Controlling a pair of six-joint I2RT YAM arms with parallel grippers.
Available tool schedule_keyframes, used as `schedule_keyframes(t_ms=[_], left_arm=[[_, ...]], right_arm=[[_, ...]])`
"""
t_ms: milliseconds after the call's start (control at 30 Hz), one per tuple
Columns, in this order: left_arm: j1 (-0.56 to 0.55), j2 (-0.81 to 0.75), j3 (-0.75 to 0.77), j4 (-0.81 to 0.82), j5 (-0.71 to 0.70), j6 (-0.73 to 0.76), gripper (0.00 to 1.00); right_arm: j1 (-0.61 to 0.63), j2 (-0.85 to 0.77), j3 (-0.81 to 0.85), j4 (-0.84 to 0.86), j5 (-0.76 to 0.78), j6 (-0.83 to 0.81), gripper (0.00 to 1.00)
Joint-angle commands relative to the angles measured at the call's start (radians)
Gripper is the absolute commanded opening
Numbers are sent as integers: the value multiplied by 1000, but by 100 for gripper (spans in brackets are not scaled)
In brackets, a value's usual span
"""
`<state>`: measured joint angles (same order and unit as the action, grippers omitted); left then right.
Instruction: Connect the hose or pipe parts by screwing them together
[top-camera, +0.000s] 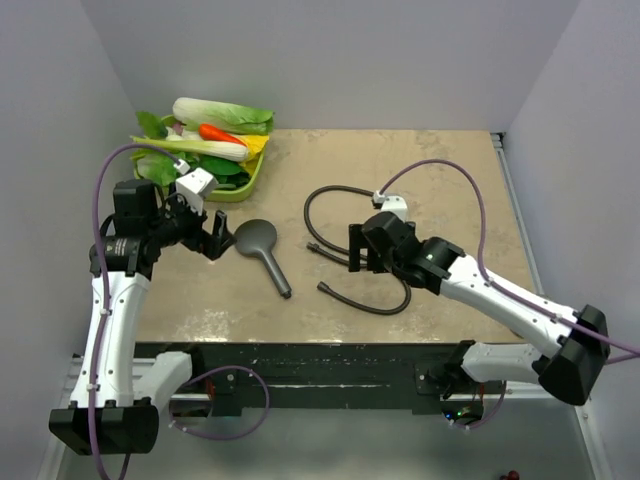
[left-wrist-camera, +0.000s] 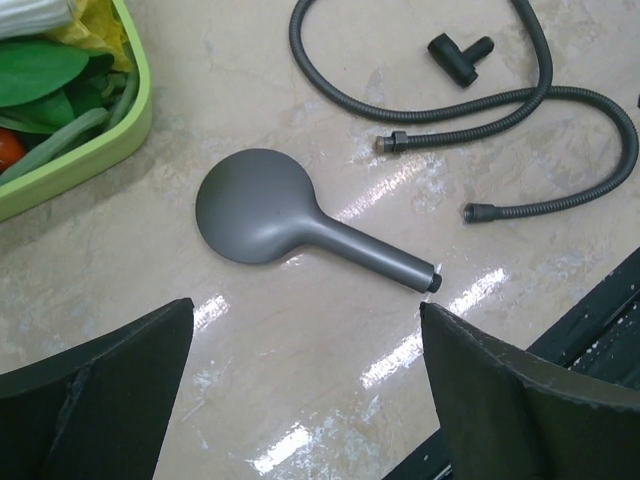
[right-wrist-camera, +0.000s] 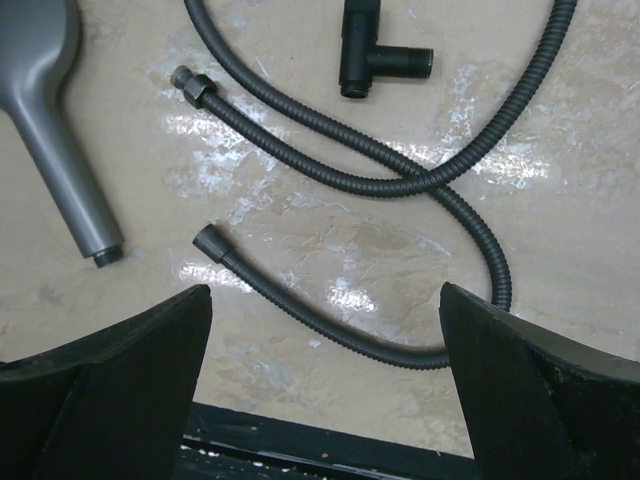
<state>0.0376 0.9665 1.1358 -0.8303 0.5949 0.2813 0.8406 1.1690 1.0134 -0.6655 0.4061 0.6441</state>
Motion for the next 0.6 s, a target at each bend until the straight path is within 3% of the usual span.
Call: schedule_keyframes(t_ms=[0,167,433,567], left_arm=[[4,-22,-42,22,25,50,99],[4,-34,-56,26,34,78,99],[4,15,-117,97,13,32,99],[5,32,-133,135,-17,-1,99]], right_arm=[[61,141,74,47,66,-29,99],[210,367,177,55,189,-96,99],[290,484,198,343,22,-247,98],[305,628,298,375,-15,-265,95]])
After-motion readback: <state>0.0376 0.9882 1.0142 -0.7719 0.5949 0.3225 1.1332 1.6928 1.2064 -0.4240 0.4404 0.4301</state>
